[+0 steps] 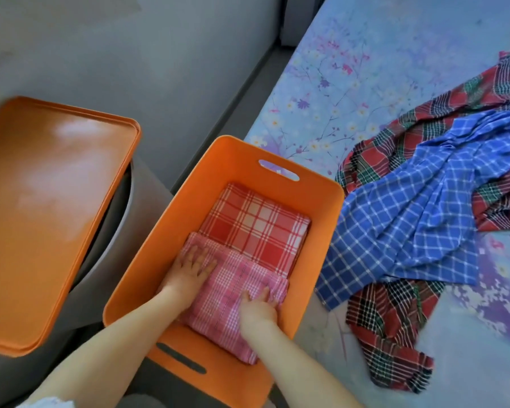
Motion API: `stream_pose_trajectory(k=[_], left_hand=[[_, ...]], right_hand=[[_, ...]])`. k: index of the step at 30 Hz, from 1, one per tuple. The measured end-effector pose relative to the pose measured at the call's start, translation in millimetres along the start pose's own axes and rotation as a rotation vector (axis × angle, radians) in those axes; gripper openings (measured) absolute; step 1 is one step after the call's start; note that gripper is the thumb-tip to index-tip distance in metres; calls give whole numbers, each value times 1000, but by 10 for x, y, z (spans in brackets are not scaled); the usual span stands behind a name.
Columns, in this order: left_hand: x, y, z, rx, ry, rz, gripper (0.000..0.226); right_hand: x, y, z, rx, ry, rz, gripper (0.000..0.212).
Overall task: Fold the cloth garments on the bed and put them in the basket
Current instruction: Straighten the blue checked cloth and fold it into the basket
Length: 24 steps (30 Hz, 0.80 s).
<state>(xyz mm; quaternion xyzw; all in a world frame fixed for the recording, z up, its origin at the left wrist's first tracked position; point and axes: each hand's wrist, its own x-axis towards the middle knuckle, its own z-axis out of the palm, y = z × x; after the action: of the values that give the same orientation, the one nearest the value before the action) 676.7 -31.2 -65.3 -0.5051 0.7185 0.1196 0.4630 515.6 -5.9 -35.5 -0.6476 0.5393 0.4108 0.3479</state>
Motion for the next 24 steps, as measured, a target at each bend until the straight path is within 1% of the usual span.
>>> stream_pose_trajectory(k=[1, 2, 4, 5, 7, 10, 12, 13, 14, 16, 19, 20, 22, 24], left_hand=[[-82, 1, -185, -68, -44, -3, 96], [-144, 9, -368, -141, -51, -16, 78], [-273, 66, -757, -243, 46, -80, 40], [-309, 94, -921, -298, 113, -128, 30], [-388, 212, -1322, -406, 286, -195, 23], [-494, 535, -1873, -565, 604, -214, 30], [-575, 815, -2176, -651, 804, -162, 33], [-608, 1009, -2334, -657, 884, -121, 31], [-648, 1235, -2499, -650, 926, -79, 29], [-690, 1645, -2729, -614, 927, -28, 30], [-660, 2471, -3082, -540, 887, 28, 36], [-643, 2608, -3141, -519, 865, 30, 37], [-611, 3107, -3333, -494, 826, 43, 34], [-576, 3539, -3492, -511, 775, 63, 29]], right_hand=[[-135, 84, -116, 37, 53, -63, 53], [-248, 157, -215, 86, 130, -122, 41], [-525, 315, -381, 222, 326, -214, 30], [-624, 367, -439, 302, 425, -244, 26], [-854, 600, -536, 474, 617, -277, 22], [-1147, 1173, -504, 702, 819, -311, 23], [-1247, 1649, -359, 778, 894, -273, 22], [-1295, 1949, -242, 831, 907, -232, 21], [-1343, 2270, -115, 880, 905, -184, 20], [-1396, 2832, 134, 959, 891, -94, 19], [-1529, 3827, 584, 1035, 903, 35, 17], [-1534, 4009, 654, 1055, 908, 60, 15], [-1592, 4561, 860, 1092, 918, 118, 14], [-1615, 5020, 1023, 1123, 886, 161, 14]])
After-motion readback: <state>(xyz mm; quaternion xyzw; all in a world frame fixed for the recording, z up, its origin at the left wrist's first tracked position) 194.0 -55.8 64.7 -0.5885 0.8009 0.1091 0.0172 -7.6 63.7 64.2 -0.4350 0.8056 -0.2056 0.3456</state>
